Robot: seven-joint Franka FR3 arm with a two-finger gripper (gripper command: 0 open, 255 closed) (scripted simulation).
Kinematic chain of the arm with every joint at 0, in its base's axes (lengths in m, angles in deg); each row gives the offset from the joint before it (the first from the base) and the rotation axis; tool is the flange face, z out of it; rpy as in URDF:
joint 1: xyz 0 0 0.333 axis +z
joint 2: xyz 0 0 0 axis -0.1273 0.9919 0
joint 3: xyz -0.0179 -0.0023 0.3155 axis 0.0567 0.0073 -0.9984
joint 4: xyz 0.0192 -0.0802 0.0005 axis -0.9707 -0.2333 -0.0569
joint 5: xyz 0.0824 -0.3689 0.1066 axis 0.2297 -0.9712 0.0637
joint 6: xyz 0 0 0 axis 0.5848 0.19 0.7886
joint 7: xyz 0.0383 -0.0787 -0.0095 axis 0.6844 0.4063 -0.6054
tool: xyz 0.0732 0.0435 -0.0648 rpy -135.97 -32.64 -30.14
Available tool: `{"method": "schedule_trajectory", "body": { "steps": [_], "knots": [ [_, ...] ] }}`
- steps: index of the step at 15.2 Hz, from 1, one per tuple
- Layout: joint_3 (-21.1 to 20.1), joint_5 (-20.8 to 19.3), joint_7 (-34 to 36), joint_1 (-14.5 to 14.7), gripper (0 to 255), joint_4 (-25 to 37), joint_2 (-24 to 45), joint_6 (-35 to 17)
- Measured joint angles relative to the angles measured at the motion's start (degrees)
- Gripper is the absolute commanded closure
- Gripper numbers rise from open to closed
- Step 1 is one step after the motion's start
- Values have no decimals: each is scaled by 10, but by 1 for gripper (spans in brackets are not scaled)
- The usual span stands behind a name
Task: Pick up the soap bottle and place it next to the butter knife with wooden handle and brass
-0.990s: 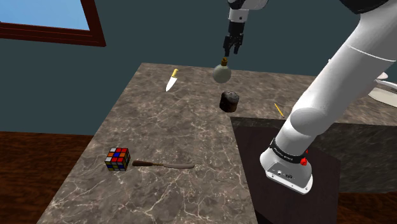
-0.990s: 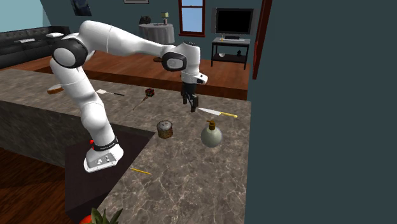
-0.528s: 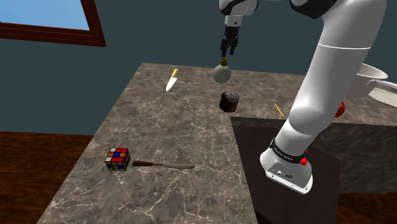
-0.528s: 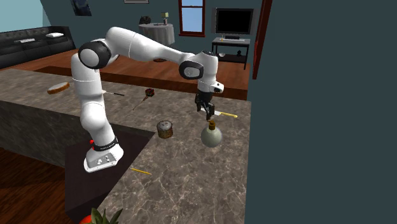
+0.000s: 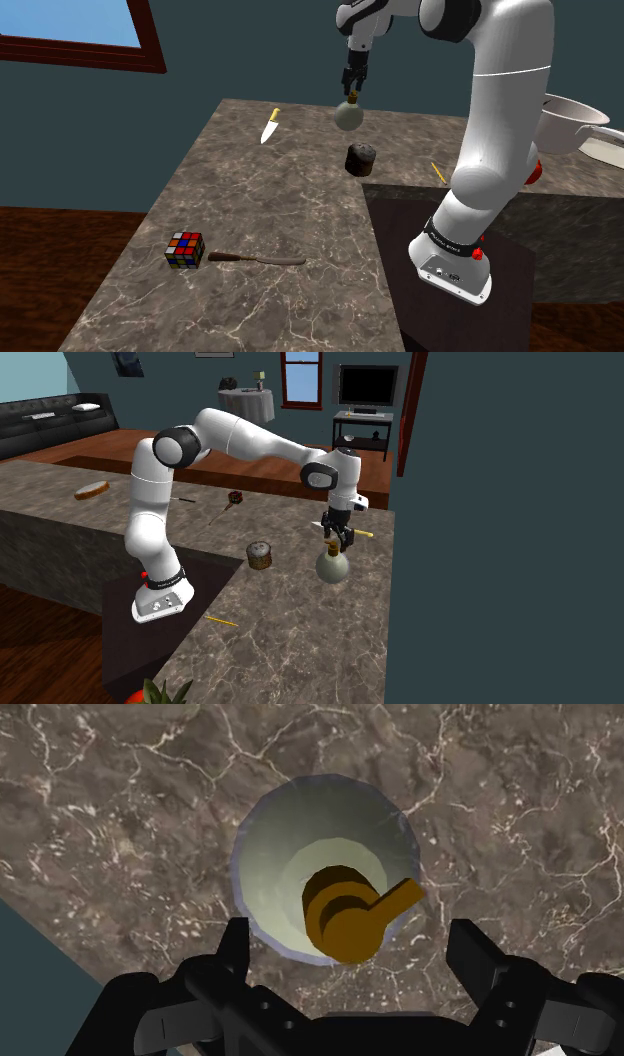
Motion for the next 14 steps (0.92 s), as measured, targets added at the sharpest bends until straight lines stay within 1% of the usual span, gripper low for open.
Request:
{"method": "schedule_trajectory", "body": {
  "steps": [5, 10, 11, 14],
  "knots": [
    [-2, 5, -3, 0, 0, -22, 8, -29],
    [-2, 5, -4, 0, 0, -24, 8, -32],
    [-2, 5, -4, 0, 255, -24, 8, -32],
    [-2, 5, -4, 0, 255, -24, 8, -32]
  ]
}}
